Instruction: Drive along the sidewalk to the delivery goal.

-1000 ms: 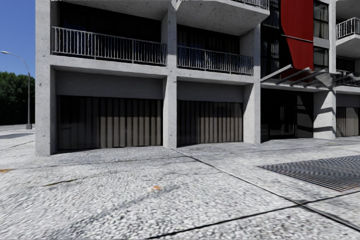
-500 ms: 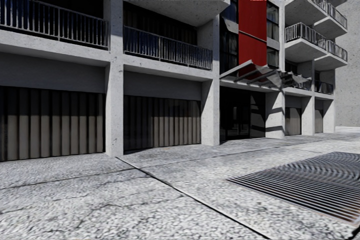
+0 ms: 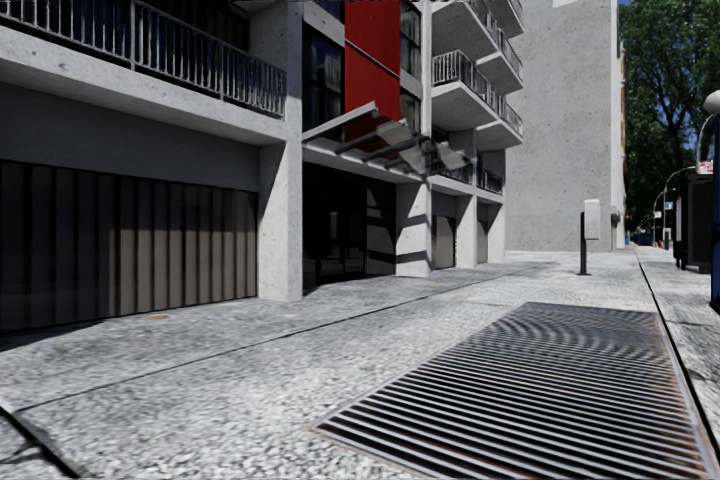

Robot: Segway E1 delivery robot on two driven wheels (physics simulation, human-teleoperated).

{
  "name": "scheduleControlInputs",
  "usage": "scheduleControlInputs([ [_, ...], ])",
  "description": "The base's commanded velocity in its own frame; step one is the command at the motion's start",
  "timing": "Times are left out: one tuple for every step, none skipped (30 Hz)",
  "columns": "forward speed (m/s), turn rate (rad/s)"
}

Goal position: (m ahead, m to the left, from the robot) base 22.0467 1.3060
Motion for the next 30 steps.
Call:
scheduleControlInputs([
  [2.0,-0.81],
  [2.0,-0.81],
  [2.0,-0.81],
  [2.0,-0.79],
  [2.0,-0.72],
  [2.0,-0.72],
  [2.0,-0.68],
  [2.0,-0.67],
  [2.0,-0.62],
  [2.0,-0.62],
  [2.0,-0.55],
  [2.0,-0.4],
  [2.0,-0.34],
  [2.0,-0.34],
  [2.0,-0.33],
  [2.0,-0.32],
  [2.0,-0.15],
  [2.0,-0.15],
  [2.0,0.0],
  [2.0,0.0],
  [2.0,0.0],
  [2.0,0.0],
  [2.0,0.0],
  [2.0,0.0],
  [2.0,0.0],
  [2.0,0.0],
  [2.0,0.0],
  [2.0,0.0],
  [2.0,0.0],
  [2.0,0.0],
])
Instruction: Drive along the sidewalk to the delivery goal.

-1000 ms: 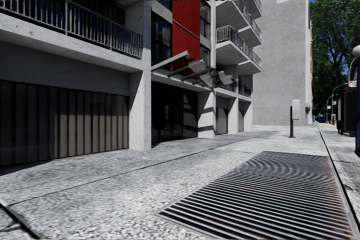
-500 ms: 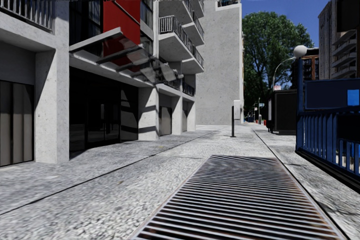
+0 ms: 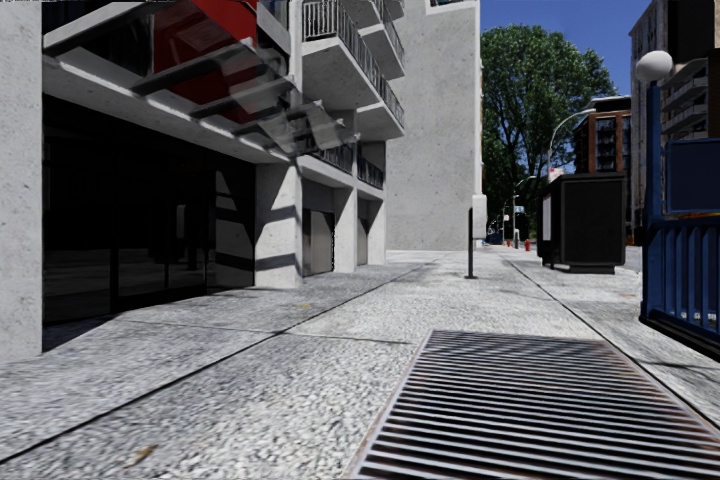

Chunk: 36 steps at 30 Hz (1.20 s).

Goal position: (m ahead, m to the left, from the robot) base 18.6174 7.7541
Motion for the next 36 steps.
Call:
scheduleControlInputs([
  [2.0,0.0],
  [2.0,0.0],
  [2.0,0.0],
  [2.0,0.0],
  [2.0,0.0],
  [2.0,0.0],
  [2.0,0.0],
  [2.0,0.0],
  [2.0,0.0],
  [2.0,0.0],
  [2.0,0.0],
  [2.0,0.0],
  [2.0,0.0],
  [2.0,0.0],
  [2.0,0.0],
  [2.0,0.0],
  [2.0,0.0],
  [2.0,-0.06],
  [2.0,-0.06],
  [2.0,-0.14],
  [2.0,-0.18],
  [2.0,-0.23],
  [2.0,-0.23],
  [2.0,-0.28],
  [2.0,-0.3],
  [2.0,-0.31],
  [2.0,-0.31],
  [2.0,-0.31],
  [2.0,-0.31],
  [2.0,-0.31],
  [2.0,-0.31],
  [2.0,-0.31],
  [2.0,-0.31],
  [2.0,-0.31],
  [2.0,-0.31],
  [2.0,-0.31],
])
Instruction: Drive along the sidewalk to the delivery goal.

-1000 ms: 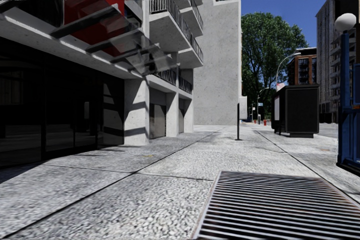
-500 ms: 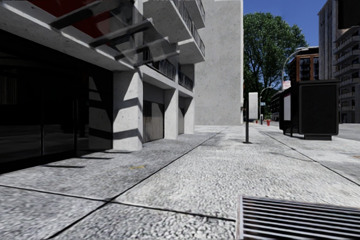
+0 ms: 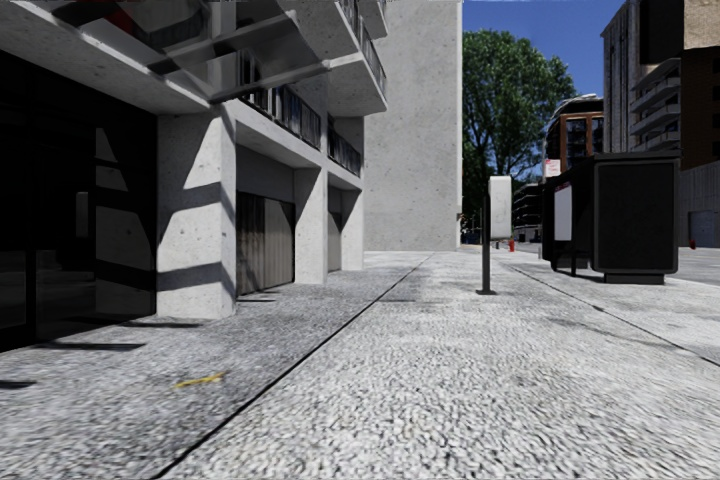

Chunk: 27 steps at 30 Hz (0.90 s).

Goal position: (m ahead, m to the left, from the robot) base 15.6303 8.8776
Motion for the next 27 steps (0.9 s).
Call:
scheduleControlInputs([
  [2.0,-0.31],
  [2.0,-0.31],
  [2.0,-0.31],
  [2.0,-0.31],
  [2.0,-0.31],
  [2.0,-0.31],
  [2.0,-0.31],
  [2.0,-0.31],
  [2.0,-0.31],
  [2.0,-0.31],
  [2.0,-0.31],
  [2.0,-0.31],
  [2.0,-0.31],
  [2.0,-0.31],
  [2.0,-0.31],
  [2.0,-0.31],
  [2.0,-0.31],
  [2.0,-0.31],
  [2.0,-0.31],
  [2.0,-0.31],
  [2.0,-0.18],
  [2.0,-0.18],
  [2.0,0.0],
  [2.0,0.0],
  [2.0,0.0],
  [2.0,0.0],
  [2.0,0.0],
])
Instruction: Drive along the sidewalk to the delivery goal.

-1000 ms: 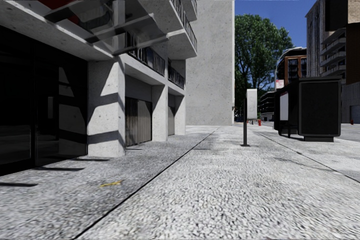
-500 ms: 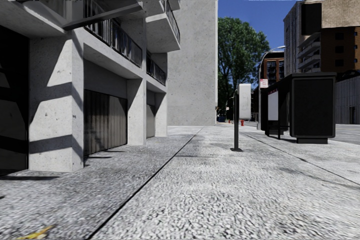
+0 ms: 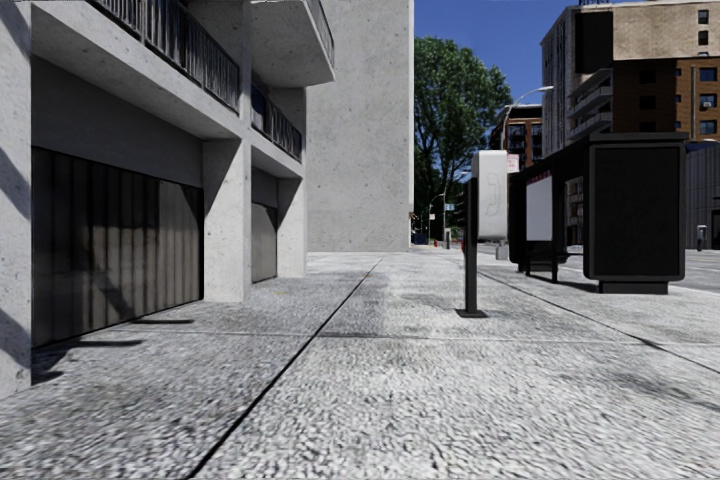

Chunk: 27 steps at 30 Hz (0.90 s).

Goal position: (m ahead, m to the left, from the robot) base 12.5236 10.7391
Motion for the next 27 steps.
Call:
scheduleControlInputs([
  [2.0,0.0],
  [2.0,0.0],
  [2.0,0.0],
  [2.0,0.0],
  [2.0,0.0],
  [2.0,0.0],
  [2.0,0.0],
  [2.0,0.0],
  [2.0,0.0],
  [2.0,0.0],
  [2.0,0.0],
  [2.0,0.0],
  [2.0,0.0],
  [2.0,0.0],
  [2.0,0.0],
  [2.0,0.0],
  [2.0,0.0],
  [2.0,0.0],
  [2.0,0.0],
  [2.0,0.0],
  [2.0,0.0],
  [2.0,0.0],
  [2.0,0.0],
  [2.0,0.0],
  [2.0,0.0],
  [2.0,0.0],
  [2.0,0.0],
])
